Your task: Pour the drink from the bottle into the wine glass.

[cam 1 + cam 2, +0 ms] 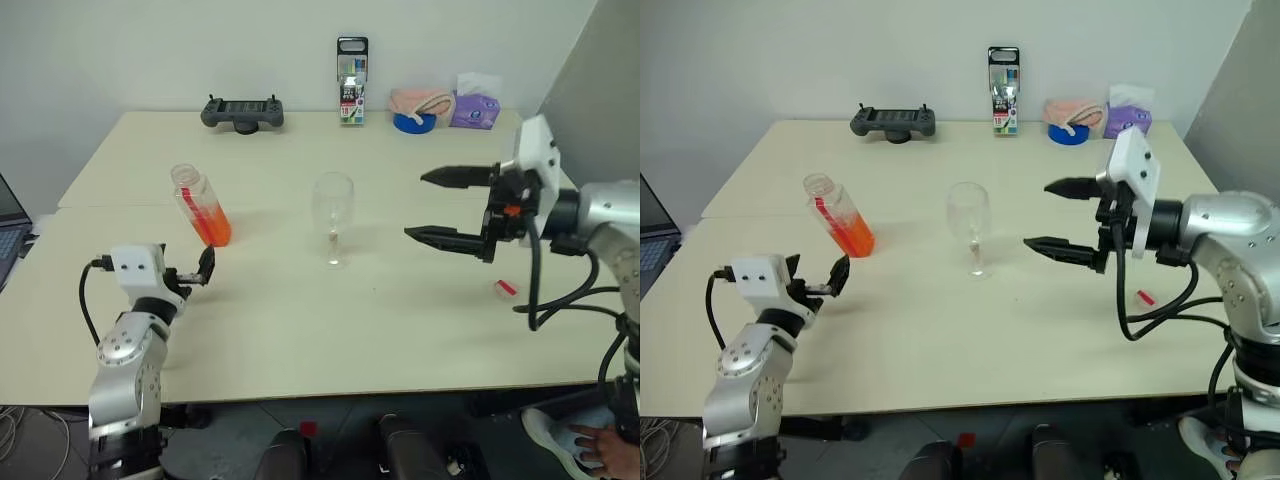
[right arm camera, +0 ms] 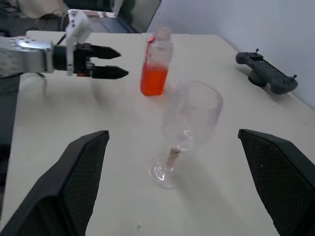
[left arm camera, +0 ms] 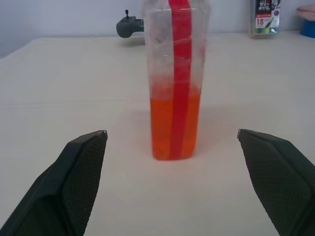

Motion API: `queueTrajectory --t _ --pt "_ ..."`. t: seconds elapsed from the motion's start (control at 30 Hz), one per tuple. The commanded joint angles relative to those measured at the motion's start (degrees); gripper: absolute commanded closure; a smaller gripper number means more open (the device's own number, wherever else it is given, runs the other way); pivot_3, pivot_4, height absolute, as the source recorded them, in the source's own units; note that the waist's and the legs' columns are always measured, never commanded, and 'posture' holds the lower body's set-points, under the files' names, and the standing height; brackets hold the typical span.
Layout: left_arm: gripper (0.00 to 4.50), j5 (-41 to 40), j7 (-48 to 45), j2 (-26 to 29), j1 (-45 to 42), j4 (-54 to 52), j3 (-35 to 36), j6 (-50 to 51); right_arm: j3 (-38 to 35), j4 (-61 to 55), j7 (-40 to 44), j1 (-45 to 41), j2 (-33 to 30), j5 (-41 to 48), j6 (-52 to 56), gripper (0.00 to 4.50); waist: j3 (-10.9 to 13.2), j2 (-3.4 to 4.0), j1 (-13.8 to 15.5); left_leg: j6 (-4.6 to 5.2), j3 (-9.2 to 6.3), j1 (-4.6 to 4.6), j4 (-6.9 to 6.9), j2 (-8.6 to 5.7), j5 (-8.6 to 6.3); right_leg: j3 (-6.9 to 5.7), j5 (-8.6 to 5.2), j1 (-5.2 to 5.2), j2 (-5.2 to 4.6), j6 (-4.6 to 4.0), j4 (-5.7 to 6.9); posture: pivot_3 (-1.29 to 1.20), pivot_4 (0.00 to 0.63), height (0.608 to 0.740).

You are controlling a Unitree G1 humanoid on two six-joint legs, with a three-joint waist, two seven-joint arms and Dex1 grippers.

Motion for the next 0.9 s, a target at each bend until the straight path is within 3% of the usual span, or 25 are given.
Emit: queueTrajectory --t 0.03,0.5,0.9 --pt "0.0 1.0 -1.0 2.3 -4.6 3.7 -0.3 -2.3 1.4 0.9 0.9 -2.6 0.0 0.8 -1.1 0.03 0.0 0.0 0.0 -0.01 0.02 0.01 0.01 -0.03 0.0 0.01 0.0 0.01 -0.04 0.0 0.0 0.0 0.15 0.74" --pt "0.0 6.4 -4.2 4.6 -27.7 30.4 -6.0 -12.4 3.4 -0.3 -0.3 -1.9 -1.3 0.3 -1.9 0.03 0.0 -0.02 0.1 -0.03 0.04 -0.02 0.0 -0.07 -0.01 0.01 0.0 -0.02 -0.1 0.06 0.03 0.0 0.15 0.74" --pt "0.0 7.5 -4.5 5.0 -30.4 37.1 -6.2 -16.1 1.9 -2.7 -3.4 0.2 -1.7 1.5 -0.3 0.03 0.0 -0.04 0.1 -0.06 0.0 -0.04 0.0 -0.06 -0.03 -0.02 0.09 -0.05 -0.12 -0.07 0.05 0.0 0.15 0.74"
